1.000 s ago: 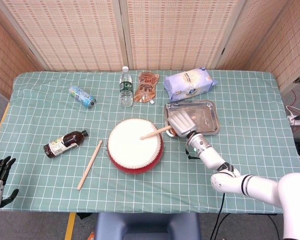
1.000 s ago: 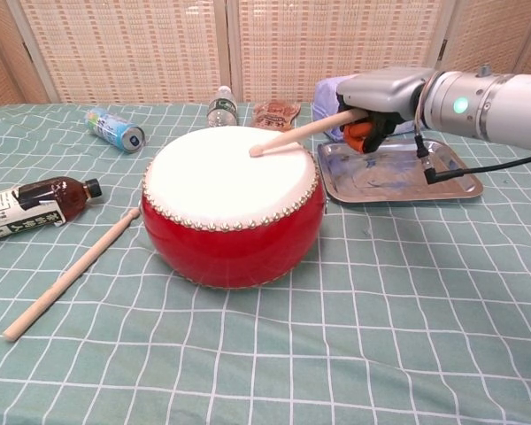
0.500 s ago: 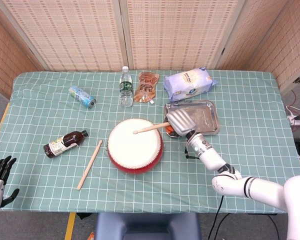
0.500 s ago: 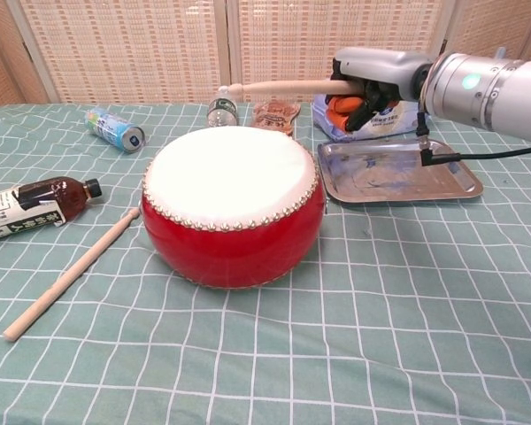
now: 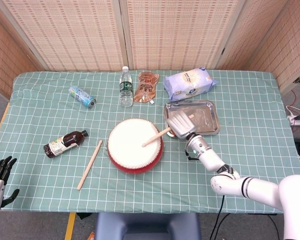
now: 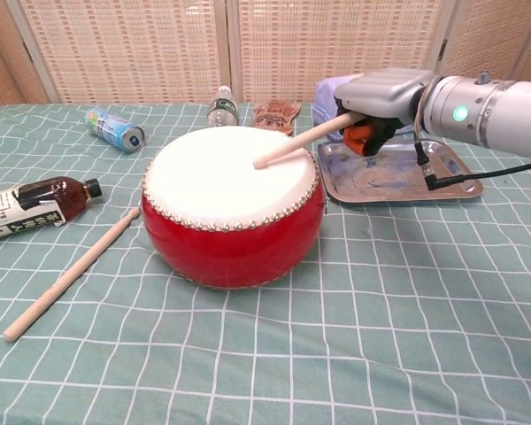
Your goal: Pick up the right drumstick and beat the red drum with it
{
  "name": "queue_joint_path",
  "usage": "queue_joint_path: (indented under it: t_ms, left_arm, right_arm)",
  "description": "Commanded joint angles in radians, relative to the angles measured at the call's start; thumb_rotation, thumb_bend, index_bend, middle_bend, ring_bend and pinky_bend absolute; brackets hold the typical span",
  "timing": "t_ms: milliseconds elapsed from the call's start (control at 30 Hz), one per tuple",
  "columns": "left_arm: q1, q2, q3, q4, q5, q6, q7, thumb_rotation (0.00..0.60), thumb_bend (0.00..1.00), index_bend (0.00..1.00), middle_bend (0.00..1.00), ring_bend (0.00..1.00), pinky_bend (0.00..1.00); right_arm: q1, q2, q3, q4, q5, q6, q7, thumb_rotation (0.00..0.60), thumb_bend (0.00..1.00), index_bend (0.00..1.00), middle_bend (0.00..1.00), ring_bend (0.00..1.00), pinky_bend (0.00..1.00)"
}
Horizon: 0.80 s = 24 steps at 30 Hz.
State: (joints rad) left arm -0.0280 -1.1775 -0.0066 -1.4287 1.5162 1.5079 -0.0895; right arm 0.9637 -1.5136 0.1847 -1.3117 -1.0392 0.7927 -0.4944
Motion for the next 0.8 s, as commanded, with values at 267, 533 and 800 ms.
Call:
queue_joint_path:
  t_ms: [267, 533, 800]
  left_arm:
    - [0.0, 0.002, -0.001, -0.005, 0.001, 0.002, 0.001, 0.6, 0.23, 0.0, 0.0, 0.0, 0.0]
    - [-0.001, 0.003, -0.001, -0.004, -0.003, -0.003, 0.003, 0.6, 0.23, 0.0, 0.0, 0.0, 0.0]
    - [-0.003, -0.002, 0.0, 0.002, -0.005, -0.01, 0.002, 0.6, 0.23, 0.01, 0.0, 0.0, 0.0]
  right_arm:
    - [-0.047, 0.034, 0.065, -0.034, -0.128, 0.047, 0.404, 0.6, 1.0, 1.0, 1.0, 1.0, 1.0]
    - [-0.015, -0.029, -0.002, 0.062, -0.057, 0.008, 0.165, 0.6, 1.0, 1.0, 1.0, 1.0, 1.0]
    - [0.001, -0.064, 0.006, 0.071, 0.075, 0.014, 0.005, 0.6, 1.0, 1.0, 1.0, 1.0, 1.0]
